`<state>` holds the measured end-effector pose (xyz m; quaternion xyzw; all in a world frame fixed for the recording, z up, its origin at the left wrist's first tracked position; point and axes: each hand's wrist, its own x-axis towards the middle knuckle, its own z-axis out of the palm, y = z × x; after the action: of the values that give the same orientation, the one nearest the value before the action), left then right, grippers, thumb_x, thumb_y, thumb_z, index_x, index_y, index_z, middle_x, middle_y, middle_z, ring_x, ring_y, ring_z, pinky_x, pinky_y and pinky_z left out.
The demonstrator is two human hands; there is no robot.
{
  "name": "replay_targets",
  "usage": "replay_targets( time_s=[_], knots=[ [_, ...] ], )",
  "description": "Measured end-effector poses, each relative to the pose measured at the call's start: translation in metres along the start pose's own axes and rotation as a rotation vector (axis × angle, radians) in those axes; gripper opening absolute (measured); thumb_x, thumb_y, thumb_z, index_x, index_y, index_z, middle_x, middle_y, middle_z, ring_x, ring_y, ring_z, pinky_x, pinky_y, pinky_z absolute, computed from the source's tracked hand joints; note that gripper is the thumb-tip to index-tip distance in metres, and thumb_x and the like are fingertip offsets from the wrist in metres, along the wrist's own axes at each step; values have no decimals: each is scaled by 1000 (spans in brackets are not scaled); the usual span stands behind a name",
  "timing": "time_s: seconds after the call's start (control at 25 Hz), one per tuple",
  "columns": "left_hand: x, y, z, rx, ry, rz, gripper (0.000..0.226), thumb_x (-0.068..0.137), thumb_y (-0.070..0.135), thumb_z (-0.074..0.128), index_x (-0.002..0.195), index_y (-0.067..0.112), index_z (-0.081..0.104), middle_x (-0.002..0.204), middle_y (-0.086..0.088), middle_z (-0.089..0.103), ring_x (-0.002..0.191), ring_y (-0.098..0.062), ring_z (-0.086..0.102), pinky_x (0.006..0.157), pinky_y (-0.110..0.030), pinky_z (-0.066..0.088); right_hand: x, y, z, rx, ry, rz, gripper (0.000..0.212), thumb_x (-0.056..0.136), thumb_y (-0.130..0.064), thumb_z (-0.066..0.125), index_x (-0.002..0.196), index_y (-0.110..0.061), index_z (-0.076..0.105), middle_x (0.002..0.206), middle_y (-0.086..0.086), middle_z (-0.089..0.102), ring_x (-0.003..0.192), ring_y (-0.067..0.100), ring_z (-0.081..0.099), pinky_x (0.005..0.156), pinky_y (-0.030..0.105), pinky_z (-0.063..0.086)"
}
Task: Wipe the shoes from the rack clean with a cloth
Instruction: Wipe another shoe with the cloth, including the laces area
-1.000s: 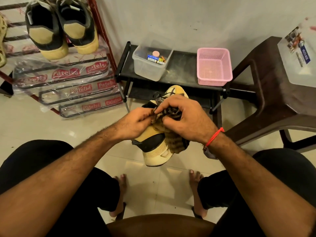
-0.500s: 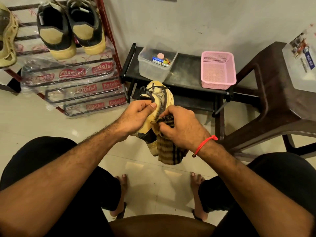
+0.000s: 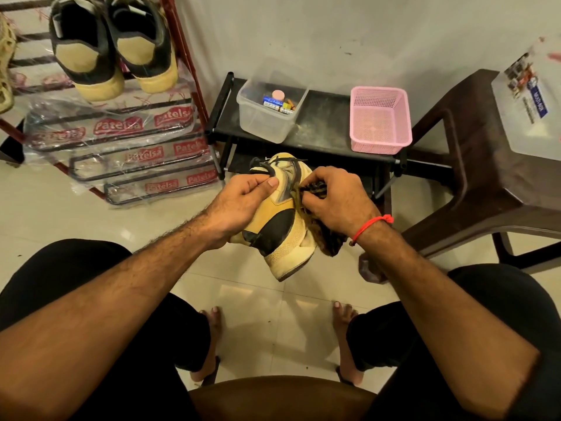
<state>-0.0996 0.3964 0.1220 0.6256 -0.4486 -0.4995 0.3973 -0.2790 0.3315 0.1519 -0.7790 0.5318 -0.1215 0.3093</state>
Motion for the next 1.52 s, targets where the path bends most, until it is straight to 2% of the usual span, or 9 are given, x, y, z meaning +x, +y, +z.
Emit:
replay_targets(
  time_s=[0.24, 0.36, 0.48, 0.76, 0.92, 1.0, 1.16, 1.36, 1.52],
  knots=[
    [2, -6, -9, 101, 42, -33, 38, 108, 35, 48, 108, 4, 70, 94, -20, 74, 75, -28, 66, 66, -37, 51, -33, -25, -1, -104, -406, -285, 15, 89, -30, 71, 102, -23, 72, 105, -9, 67, 98, 6, 60, 81, 11, 48],
    [6, 2, -9, -136, 48, -179, 37, 109, 35, 46, 114, 8, 71, 94, -9, 77, 79, -20, 72, 65, -33, 57, -28, -21, 2, 51, -190, -233, 14, 88, -29, 72, 101, -27, 72, 101, -10, 68, 97, 6, 61, 83, 14, 47],
    [9, 6, -8, -312, 26, -231, 35, 105, 35, 52, 123, 10, 68, 113, -14, 75, 104, -32, 73, 91, -50, 59, -16, -8, 4, 272, 73, -101, 15, 89, -27, 71, 103, -27, 69, 100, -9, 69, 95, 6, 64, 85, 22, 51],
    [6, 12, -12, -156, -89, -140, 63, 88, 28, 72, 146, 22, 48, 139, 2, 61, 125, -18, 61, 103, -43, 53, 0, 1, 8, 598, 219, 4, 22, 93, -31, 69, 112, -27, 60, 110, -2, 67, 103, 12, 66, 92, 40, 57],
    [5, 21, -3, -452, 43, -159, 27, 105, 21, 54, 126, 5, 59, 113, -11, 71, 100, -25, 71, 81, -43, 61, -7, -2, 8, 150, 47, -326, 66, 83, -28, 79, 140, -22, 45, 140, 5, 42, 126, 16, 47, 107, 32, 46],
    [6, 21, -6, -573, 99, -199, 42, 107, 29, 51, 131, -5, 55, 114, -21, 67, 101, -32, 68, 85, -49, 59, -11, -5, 15, -14, 73, -485, 67, 82, -16, 77, 142, -15, 46, 141, 10, 40, 126, 23, 46, 107, 39, 46],
    [0, 25, -9, -685, 54, -286, 75, 104, 59, 40, 140, -5, 52, 130, -26, 62, 123, -39, 62, 102, -53, 52, -22, -14, 29, -49, 80, -678, 51, 83, -12, 71, 132, -10, 58, 130, 13, 51, 115, 23, 53, 97, 27, 49],
    [-5, 31, 5, -660, -85, -203, 86, 100, 72, 19, 138, 4, 55, 130, -22, 67, 119, -37, 66, 92, -53, 59, 6, -7, 18, -4, 208, -470, 46, 85, -13, 65, 131, -13, 58, 126, 10, 55, 115, 24, 55, 101, 40, 50],
    [-6, 32, 12, -555, -119, -187, 77, 103, 67, 14, 114, 11, 66, 105, -8, 77, 98, -22, 75, 77, -40, 63, 1, -6, 19, 35, 255, -414, 42, 85, -17, 63, 126, -12, 60, 122, 8, 56, 112, 21, 56, 100, 36, 49]
  ],
)
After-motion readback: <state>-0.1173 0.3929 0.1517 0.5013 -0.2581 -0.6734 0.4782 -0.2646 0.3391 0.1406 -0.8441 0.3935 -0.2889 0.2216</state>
